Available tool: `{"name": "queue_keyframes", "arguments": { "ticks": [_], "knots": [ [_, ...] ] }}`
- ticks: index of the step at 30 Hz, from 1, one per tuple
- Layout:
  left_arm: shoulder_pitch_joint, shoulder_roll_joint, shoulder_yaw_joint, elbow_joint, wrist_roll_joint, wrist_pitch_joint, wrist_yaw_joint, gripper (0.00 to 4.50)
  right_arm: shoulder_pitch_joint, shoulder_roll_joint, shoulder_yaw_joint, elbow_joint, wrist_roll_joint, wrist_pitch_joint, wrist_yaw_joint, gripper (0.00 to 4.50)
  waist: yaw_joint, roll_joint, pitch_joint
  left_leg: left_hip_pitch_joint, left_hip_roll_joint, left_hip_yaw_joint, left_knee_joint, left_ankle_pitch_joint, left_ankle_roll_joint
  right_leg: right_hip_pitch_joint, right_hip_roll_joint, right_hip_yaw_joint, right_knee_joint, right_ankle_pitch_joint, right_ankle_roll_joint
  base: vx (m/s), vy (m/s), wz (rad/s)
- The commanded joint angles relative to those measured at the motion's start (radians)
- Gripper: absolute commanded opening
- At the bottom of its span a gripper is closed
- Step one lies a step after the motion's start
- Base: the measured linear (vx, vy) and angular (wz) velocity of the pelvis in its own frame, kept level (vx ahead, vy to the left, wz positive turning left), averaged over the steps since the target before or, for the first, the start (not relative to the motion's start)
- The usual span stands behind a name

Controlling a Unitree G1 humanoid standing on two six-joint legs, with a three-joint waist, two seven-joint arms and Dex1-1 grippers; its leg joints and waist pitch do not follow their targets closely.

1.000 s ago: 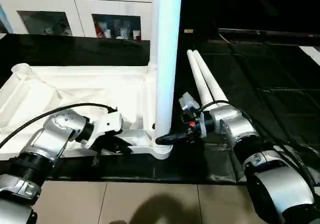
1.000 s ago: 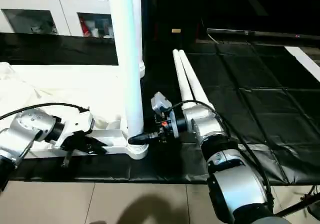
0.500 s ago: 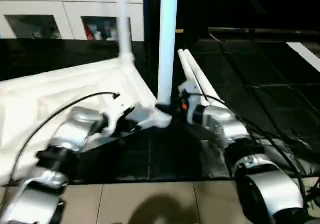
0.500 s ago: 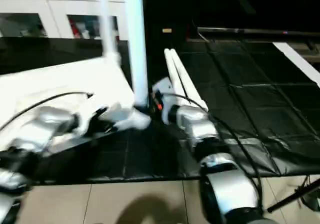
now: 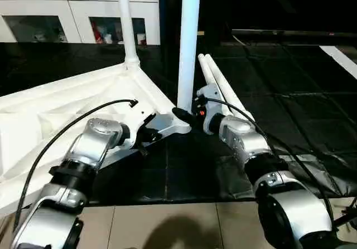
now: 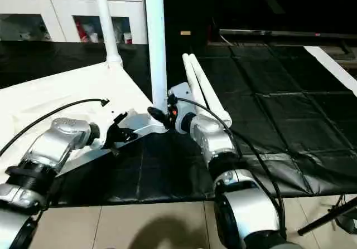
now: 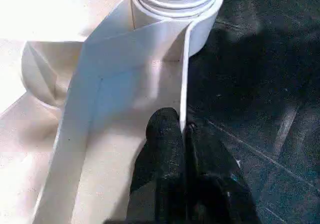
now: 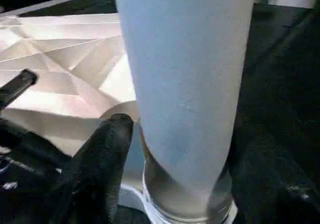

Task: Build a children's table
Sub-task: Rotate leg to tighten

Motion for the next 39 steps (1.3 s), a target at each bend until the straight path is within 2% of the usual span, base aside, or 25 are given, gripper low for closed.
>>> {"name": "queue_keyframes", "arguments": {
  "ticks": [1,2,4,5,8,9,10,12,15,16,18,19,21,22,23,25,26,33,35,37,39],
  "knots": [
    [-0.01,0.004,0.004,-0.041,-0.009,-0.048,-0.008,0.0,0.027,0.026,0.09,-0.001,-0.023,0.011,0.131,3.44,0.006,0.009,-0.071,-0.011,-0.011,0.012,-0.06,-0.108,0.044,0.077,-0.074,0.057,-0.075,-0.086,-0.198,0.0,0.0,0.0],
    [-0.005,0.016,-0.004,-0.042,-0.012,-0.066,-0.038,0.0,0.026,0.01,0.094,-0.004,-0.022,0.006,0.168,3.62,0.006,0.011,-0.072,-0.01,-0.011,0.012,-0.059,-0.101,0.05,0.076,-0.074,0.057,-0.074,-0.064,-0.204,0.0,0.0,0.0],
    [0.007,0.054,-0.024,-0.041,-0.015,-0.117,-0.121,0.0,0.024,-0.032,0.108,-0.016,-0.022,-0.009,0.27,3.64,0.006,0.01,-0.072,-0.01,-0.011,0.014,-0.058,-0.094,0.057,0.076,-0.073,0.058,-0.072,-0.04,-0.212,0.0,0.0,0.0],
    [0.014,0.081,-0.04,-0.037,-0.014,-0.154,-0.178,0.0,0.023,-0.062,0.124,-0.024,-0.027,-0.027,0.337,3.68,0.009,0.011,-0.073,-0.012,-0.009,0.014,-0.057,-0.093,0.07,0.077,-0.072,0.056,-0.069,-0.021,-0.219,0.0,0.0,0.0],
    [0.019,0.129,-0.064,-0.021,-0.018,-0.209,-0.269,0.0,0.01,-0.123,0.148,-0.015,-0.046,-0.087,0.44,4.04,0.012,0.012,-0.071,-0.009,-0.006,0.016,-0.056,-0.109,0.073,0.073,-0.073,0.055,-0.068,-0.033,-0.23,0.0,0.0,0.0],
    [0.019,0.129,-0.064,-0.021,-0.018,-0.209,-0.269,0.0,0.01,-0.123,0.148,-0.015,-0.046,-0.087,0.44,4.1,0.016,0.017,-0.071,-0.007,-0.006,0.015,-0.057,-0.118,0.072,0.072,-0.075,0.055,-0.071,-0.047,-0.231,0.0,0.0,0.0],
    [0.021,0.142,-0.068,-0.022,-0.025,-0.222,-0.3,0.0,0.002,-0.134,0.143,-0.008,-0.041,-0.093,0.466,4.1,0.017,0.014,-0.07,-0.005,-0.005,0.016,-0.057,-0.128,0.068,0.072,-0.074,0.056,-0.073,-0.06,-0.231,0.0,0.0,0.0],
    [0.024,0.183,-0.085,-0.027,-0.036,-0.235,-0.392,0.0,-0.022,-0.161,0.128,0.011,-0.016,-0.091,0.555,4.1,0.022,0.015,-0.071,-0.005,-0.004,0.016,-0.058,-0.137,0.065,0.07,-0.075,0.057,-0.072,-0.071,-0.234,0.0,0.0,0.0],
    [0.023,0.199,-0.09,-0.024,-0.041,-0.25,-0.434,0.0,-0.03,-0.174,0.131,0.013,0.001,-0.082,0.627,4.1,0.032,0.015,-0.073,-0.001,-0.002,0.017,-0.056,-0.132,0.065,0.069,-0.074,0.058,-0.067,-0.05,-0.241,0.0,0.0,0.0],
    [0.023,0.211,-0.097,-0.025,-0.045,-0.268,-0.47,0.0,-0.033,-0.183,0.135,0.013,0.015,-0.066,0.692,4.1,0.032,0.013,-0.072,-0.004,-0.003,0.016,-0.056,-0.126,0.067,0.07,-0.072,0.057,-0.064,-0.031,-0.245,0.0,0.0,0.0],
    [0.025,0.225,-0.108,-0.027,-0.044,-0.292,-0.506,0.0,-0.037,-0.188,0.14,0.021,0.024,-0.053,0.747,4.1,0.034,0.012,-0.071,-0.006,-0.002,0.015,-0.058,-0.134,0.072,0.071,-0.074,0.056,-0.067,-0.049,-0.24,0.0,0.0,0.0],
    [0.026,0.227,-0.111,-0.028,-0.044,-0.297,-0.513,0.0,-0.038,-0.189,0.142,0.024,0.025,-0.052,0.758,3.93,0.034,0.012,-0.071,-0.006,-0.002,0.015,-0.058,-0.134,0.072,0.071,-0.074,0.056,-0.067,-0.049,-0.24,0.0,0.0,0.0],
    [0.027,0.229,-0.116,-0.029,-0.044,-0.306,-0.524,0.0,-0.041,-0.189,0.144,0.031,0.027,-0.047,0.775,3.93,0.038,0.011,-0.071,-0.005,-0.002,0.016,-0.057,-0.128,0.065,0.07,-0.076,0.057,-0.068,-0.067,-0.237,0.0,0.0,0.0],
    [0.026,0.23,-0.119,-0.028,-0.044,-0.314,-0.533,0.0,-0.044,-0.189,0.144,0.038,0.027,-0.045,0.786,3.79,0.039,0.011,-0.071,-0.005,-0.002,0.016,-0.057,-0.131,0.064,0.069,-0.076,0.057,-0.069,-0.076,-0.235,0.0,0.0,0.0],
    [0.027,0.231,-0.124,-0.03,-0.045,-0.319,-0.541,0.0,-0.046,-0.189,0.143,0.042,0.029,-0.045,0.795,3.65,0.039,0.008,-0.07,-0.004,-0.002,0.016,-0.058,-0.132,0.062,0.069,-0.076,0.057,-0.07,-0.084,-0.233,0.0,0.0,0.0],
    [0.029,0.231,-0.131,-0.033,-0.047,-0.328,-0.553,0.0,-0.05,-0.183,0.138,0.054,0.034,-0.045,0.809,3.53,0.045,0.009,-0.072,-0.003,-0.001,0.017,-0.057,-0.128,0.059,0.068,-0.077,0.058,-0.069,-0.091,-0.23,0.0,0.0,0.0],
    [0.034,0.227,-0.135,-0.044,-0.052,-0.33,-0.562,0.0,-0.05,-0.174,0.134,0.062,0.039,-0.039,0.824,3.33,0.048,0.005,-0.071,-0.002,-0.001,0.018,-0.057,-0.124,0.059,0.067,-0.076,0.058,-0.068,-0.089,-0.227,0.0,0.0,0.0],
    [0.046,0.224,-0.146,-0.06,-0.049,-0.344,-0.574,0.0,-0.03,-0.155,0.14,0.064,0.047,-0.023,0.854,2.89,0.053,0.007,-0.072,-0.004,-0.001,0.016,-0.058,-0.121,0.054,0.067,-0.076,0.057,-0.066,-0.09,-0.22,0.0,0.0,0.0],
    [0.044,0.225,-0.145,-0.062,-0.05,-0.343,-0.577,0.0,-0.028,-0.153,0.142,0.063,0.048,-0.019,0.86,2.6,0.053,0.01,-0.072,-0.004,-0.001,0.016,-0.058,-0.122,0.052,0.067,-0.077,0.057,-0.068,-0.096,-0.216,0.0,0.0,0.0],
    [0.043,0.226,-0.145,-0.061,-0.05,-0.345,-0.578,0.0,-0.029,-0.153,0.142,0.065,0.048,-0.019,0.862,2.6,0.053,0.009,-0.072,-0.004,-0.001,0.016,-0.058,-0.121,0.05,0.067,-0.077,0.057,-0.068,-0.1,-0.213,0.0,0.0,0.0],
    [0.037,0.225,-0.143,-0.042,-0.045,-0.358,-0.573,0.0,-0.031,-0.151,0.141,0.071,0.047,-0.021,0.866,2.28,0.053,0.012,-0.073,-0.003,-0.001,0.016,-0.058,-0.123,0.049,0.066,-0.076,0.057,-0.068,-0.098,-0.215,0.0,0.0,0.0]
  ]
}}
